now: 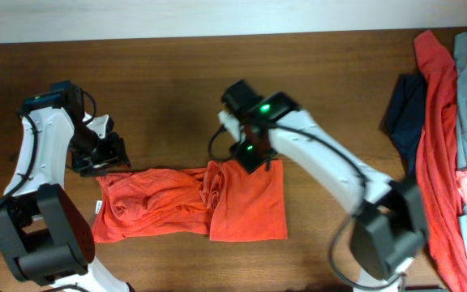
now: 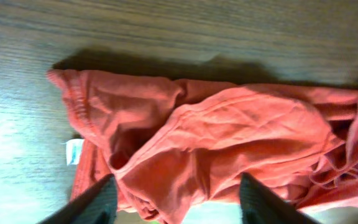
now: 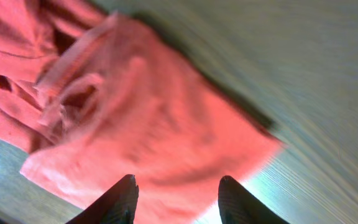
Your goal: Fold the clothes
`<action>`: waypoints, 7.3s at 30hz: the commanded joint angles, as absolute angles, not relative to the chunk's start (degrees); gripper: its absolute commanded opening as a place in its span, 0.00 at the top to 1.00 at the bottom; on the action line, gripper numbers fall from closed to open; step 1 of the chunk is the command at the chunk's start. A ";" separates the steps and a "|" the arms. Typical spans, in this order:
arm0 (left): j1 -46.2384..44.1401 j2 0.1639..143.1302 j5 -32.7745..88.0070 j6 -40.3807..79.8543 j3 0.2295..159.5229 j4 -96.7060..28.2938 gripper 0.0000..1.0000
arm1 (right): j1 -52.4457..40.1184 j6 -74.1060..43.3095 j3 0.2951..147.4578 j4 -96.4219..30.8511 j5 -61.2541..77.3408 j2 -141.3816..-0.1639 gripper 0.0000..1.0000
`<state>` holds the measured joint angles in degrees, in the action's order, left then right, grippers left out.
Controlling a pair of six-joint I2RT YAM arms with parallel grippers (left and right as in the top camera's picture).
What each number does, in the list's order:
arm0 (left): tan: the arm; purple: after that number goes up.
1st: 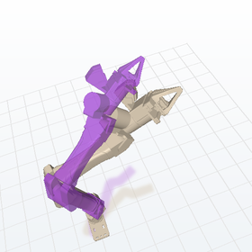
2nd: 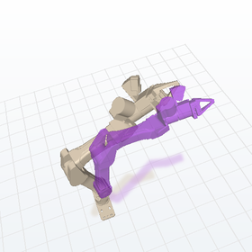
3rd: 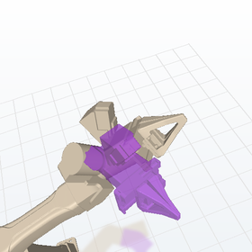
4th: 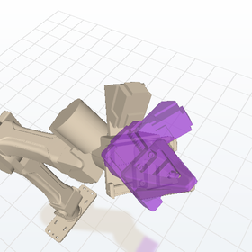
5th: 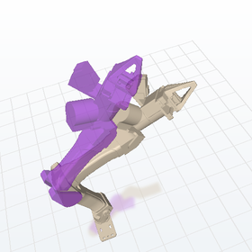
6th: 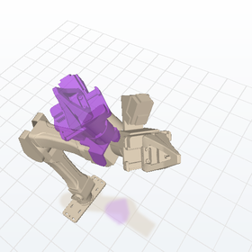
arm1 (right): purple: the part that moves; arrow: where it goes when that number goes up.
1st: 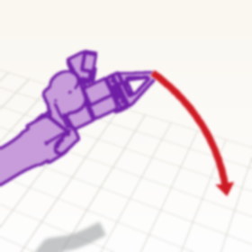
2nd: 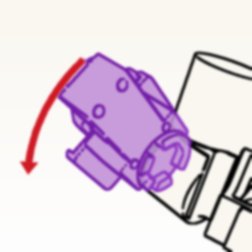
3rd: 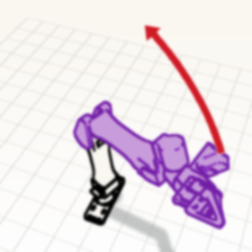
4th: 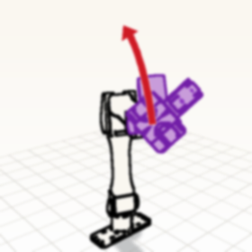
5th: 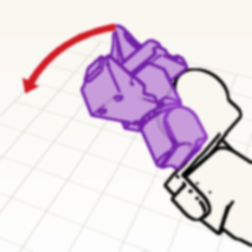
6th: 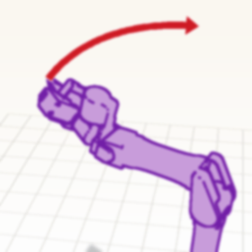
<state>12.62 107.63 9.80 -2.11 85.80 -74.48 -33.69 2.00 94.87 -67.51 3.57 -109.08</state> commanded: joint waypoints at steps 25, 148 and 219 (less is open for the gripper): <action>15.07 107.18 2.85 -3.31 74.85 -66.52 0.01 | -15.99 -0.23 93.10 -77.47 -0.05 -101.03 0.44; 2.81 121.51 8.82 4.16 111.39 -78.15 0.43 | -30.61 9.85 93.10 -67.66 19.03 -102.80 0.25; 13.17 121.51 8.62 3.38 111.35 -83.83 0.39 | -62.28 -12.38 99.85 -64.86 6.39 -118.76 0.48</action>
